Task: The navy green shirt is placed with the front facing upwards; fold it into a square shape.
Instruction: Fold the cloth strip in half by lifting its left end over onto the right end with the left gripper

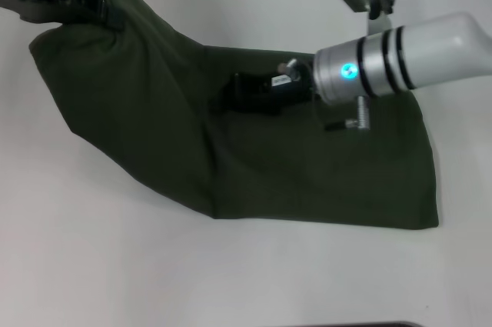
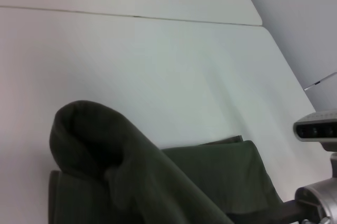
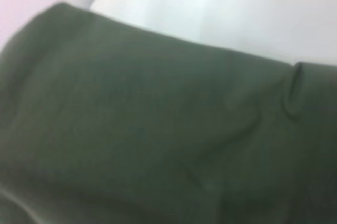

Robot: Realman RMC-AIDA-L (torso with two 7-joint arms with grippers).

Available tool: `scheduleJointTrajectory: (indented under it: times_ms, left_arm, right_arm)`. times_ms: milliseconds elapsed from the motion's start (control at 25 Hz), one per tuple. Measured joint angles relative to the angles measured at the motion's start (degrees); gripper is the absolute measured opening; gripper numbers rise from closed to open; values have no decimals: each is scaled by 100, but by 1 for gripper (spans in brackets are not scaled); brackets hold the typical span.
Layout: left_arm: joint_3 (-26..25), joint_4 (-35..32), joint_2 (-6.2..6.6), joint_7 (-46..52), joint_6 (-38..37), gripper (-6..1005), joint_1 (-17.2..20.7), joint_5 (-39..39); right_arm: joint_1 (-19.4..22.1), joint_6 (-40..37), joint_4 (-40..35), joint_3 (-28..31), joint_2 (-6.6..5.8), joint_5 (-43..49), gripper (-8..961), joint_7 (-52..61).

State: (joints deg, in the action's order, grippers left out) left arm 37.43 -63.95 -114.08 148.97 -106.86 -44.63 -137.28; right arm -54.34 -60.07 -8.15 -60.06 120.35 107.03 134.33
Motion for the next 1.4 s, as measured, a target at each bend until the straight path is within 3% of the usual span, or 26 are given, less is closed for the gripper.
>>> scheduleJointTrajectory:
  times_ms: [240,440,840,1040,1240,1400]
  left_arm:
    - [1,5,2,36,26,67,-21,0]
    - [0,5,-5,47,20,67,-46,0]
    - [1,-25,-89,-19,-3,67,-40,0]
    - [1,-16,-89,-35,47,68,-44,0]
    - [0,8,-66,-31,120,68,-37,0]
    - [-7,13,-66,-5,134,68,-34,-1]
  right_arm:
    - [238,-539,-262,-126,14,6,20,166]
    - [1,-526,-118,-471,78,-25,20,221]
    - [-441,432,469,-505,115,-627,19,-212]
    - [-656,318,668,-457,116,-692,20,-397]
    - [-295,-238,268,-507,21,-668,20,-359]
    - [471,-679,-644,-532,-76,-648,20,-281]
